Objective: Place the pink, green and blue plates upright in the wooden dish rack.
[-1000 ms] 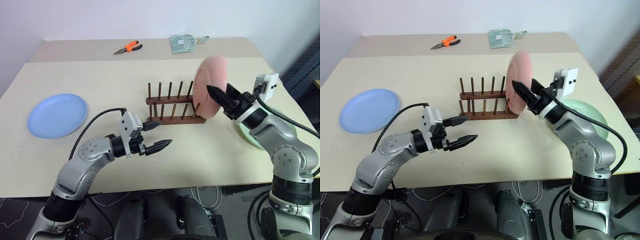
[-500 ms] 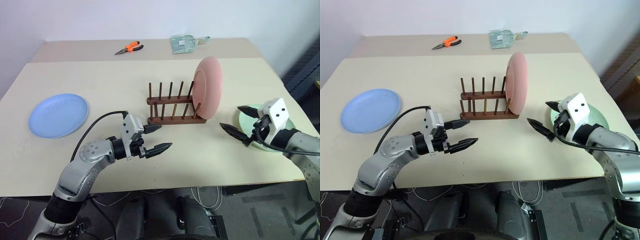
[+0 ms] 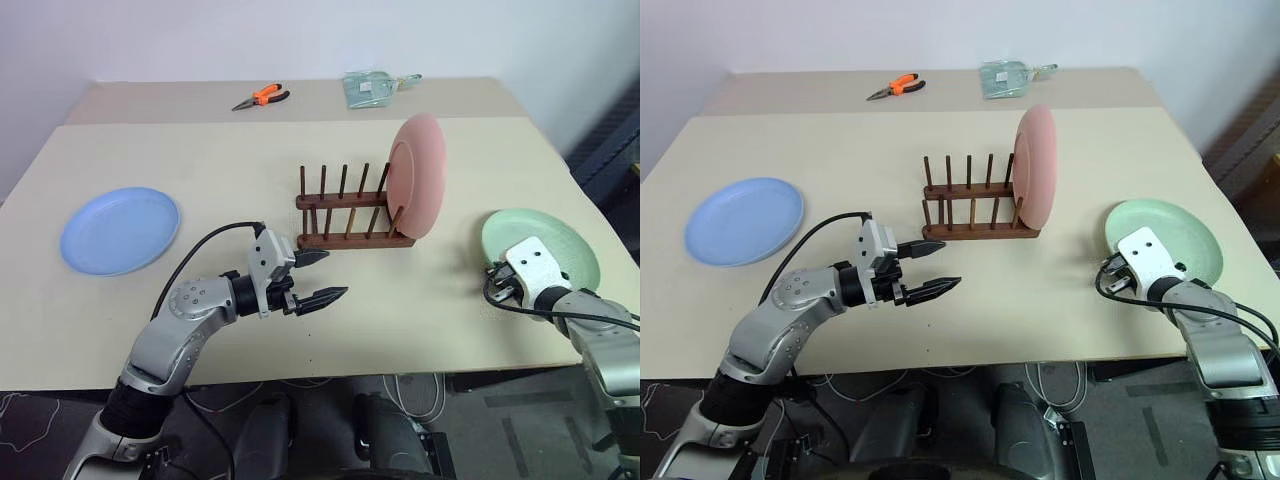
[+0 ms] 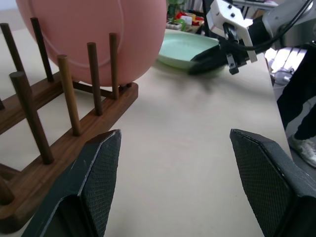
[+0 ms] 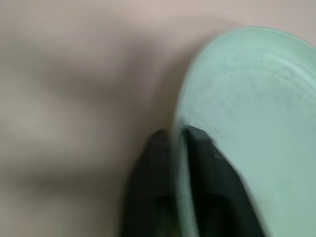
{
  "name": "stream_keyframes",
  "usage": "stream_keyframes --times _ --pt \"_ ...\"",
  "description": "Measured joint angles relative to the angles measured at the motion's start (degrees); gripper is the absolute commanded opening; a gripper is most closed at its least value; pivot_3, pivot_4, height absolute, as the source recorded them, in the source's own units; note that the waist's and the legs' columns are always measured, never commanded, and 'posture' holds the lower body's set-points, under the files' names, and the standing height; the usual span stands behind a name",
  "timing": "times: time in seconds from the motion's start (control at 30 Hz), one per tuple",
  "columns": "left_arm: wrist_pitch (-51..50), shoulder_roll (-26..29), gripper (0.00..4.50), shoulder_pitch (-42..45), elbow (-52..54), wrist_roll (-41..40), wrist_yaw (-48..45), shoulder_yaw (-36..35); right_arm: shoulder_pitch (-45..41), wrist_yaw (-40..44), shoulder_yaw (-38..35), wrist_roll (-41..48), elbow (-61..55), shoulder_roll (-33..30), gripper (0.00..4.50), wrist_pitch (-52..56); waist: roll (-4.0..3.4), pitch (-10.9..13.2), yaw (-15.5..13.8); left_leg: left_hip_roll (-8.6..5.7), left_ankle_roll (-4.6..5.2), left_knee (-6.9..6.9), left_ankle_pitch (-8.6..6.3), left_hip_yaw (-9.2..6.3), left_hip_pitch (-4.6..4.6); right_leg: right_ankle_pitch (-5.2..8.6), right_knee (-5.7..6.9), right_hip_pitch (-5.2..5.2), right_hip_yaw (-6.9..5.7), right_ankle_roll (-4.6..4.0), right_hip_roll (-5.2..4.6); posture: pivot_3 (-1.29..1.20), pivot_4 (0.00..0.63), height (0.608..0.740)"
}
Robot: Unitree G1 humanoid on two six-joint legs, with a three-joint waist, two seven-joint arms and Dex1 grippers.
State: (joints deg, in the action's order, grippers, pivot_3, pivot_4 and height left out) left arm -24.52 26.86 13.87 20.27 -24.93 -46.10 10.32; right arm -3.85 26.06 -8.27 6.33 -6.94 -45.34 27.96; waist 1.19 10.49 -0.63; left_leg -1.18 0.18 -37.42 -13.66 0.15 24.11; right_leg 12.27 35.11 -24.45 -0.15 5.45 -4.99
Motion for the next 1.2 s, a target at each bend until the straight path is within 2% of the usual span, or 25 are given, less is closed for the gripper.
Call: stream_keyframes --times 0.17,0.3,0.43,0.5,0.6,0.7,0.83,1.2 --pt "1.6 -0.6 3.64 0.0 -1.3 1.0 1.1 -0.6 -5.6 -1.5 -1.6 -0.4 -1.2 0.6 0.08 -3.3 -0.08 0.0 0.2 0.03 0.0 0.02 0.0 -0.01 -0.03 0.0 0.04 -0.01 0.0 0.01 0.05 0.0 0.15 0.738" --pt "4.2 -1.8 3.64 0.4 -4.7 3.0 3.0 -1.9 -20.2 -3.8 -6.1 5.1 -5.4 4.1 0.08 -3.0 -0.37 0.2 0.8 0.02 0.0 -0.01 0.0 -0.03 -0.02 -0.04 0.12 -0.04 0.01 0.05 0.06 0.0 0.15 0.738" --pt "7.8 -3.0 3.64 1.2 -7.6 5.2 4.8 -2.7 -32.8 -4.2 -11.4 18.9 -15.3 8.7 0.08 0.5 -0.29 0.1 0.3 0.08 0.0 0.11 0.0 -0.27 0.0 -0.15 0.13 -0.03 -0.08 0.25 0.16 0.0 0.15 0.738" --pt "9.1 -3.4 3.64 1.5 -8.9 5.8 5.6 -3.4 -34.5 -4.3 -12.0 29.5 -19.2 11.7 0.08 5.0 -0.23 0.1 -0.1 0.08 0.0 0.12 0.0 -0.3 0.01 -0.15 0.11 0.0 -0.09 0.24 0.12 0.0 0.15 0.738" --pt "10.5 -3.2 3.64 1.5 -10.9 6.8 6.5 -5.2 -34.5 -7.2 -9.5 50.7 -24.6 19.7 0.08 11.1 -0.29 0.1 0.2 0.07 0.01 0.12 0.0 -0.27 0.01 -0.16 0.14 -0.03 -0.09 0.23 0.02 0.0 0.15 0.738" --pt "11.5 -2.7 3.64 0.7 -11.3 7.0 6.5 -5.9 -34.7 -13.3 -5.3 61.2 -26.4 27.4 0.08 12.8 -0.29 0.1 0.5 0.06 0.0 0.09 0.0 -0.26 -0.01 -0.15 0.17 -0.03 -0.09 0.2 -0.01 0.0 0.15 0.738" --pt "11.6 -2.0 3.64 -0.6 -11.3 7.0 6.4 -7.1 -34.8 -21.7 -1.6 64.1 -22.3 35.2 0.08 12.5 -0.31 0.1 0.8 0.02 0.0 0.08 0.01 -0.25 -0.01 -0.15 0.18 -0.04 -0.09 0.18 -0.04 0.0 0.15 0.738" --pt "8.4 -2.1 3.64 -3.4 -6.2 3.5 5.7 -7.8 -31.9 -25.0 -0.7 60.1 -13.3 36.6 0.08 10.7 -0.33 0.1 1.5 0.03 0.0 0.12 0.01 -0.23 0.0 -0.16 0.23 -0.11 -0.09 0.19 0.01 0.0 0.15 0.738"
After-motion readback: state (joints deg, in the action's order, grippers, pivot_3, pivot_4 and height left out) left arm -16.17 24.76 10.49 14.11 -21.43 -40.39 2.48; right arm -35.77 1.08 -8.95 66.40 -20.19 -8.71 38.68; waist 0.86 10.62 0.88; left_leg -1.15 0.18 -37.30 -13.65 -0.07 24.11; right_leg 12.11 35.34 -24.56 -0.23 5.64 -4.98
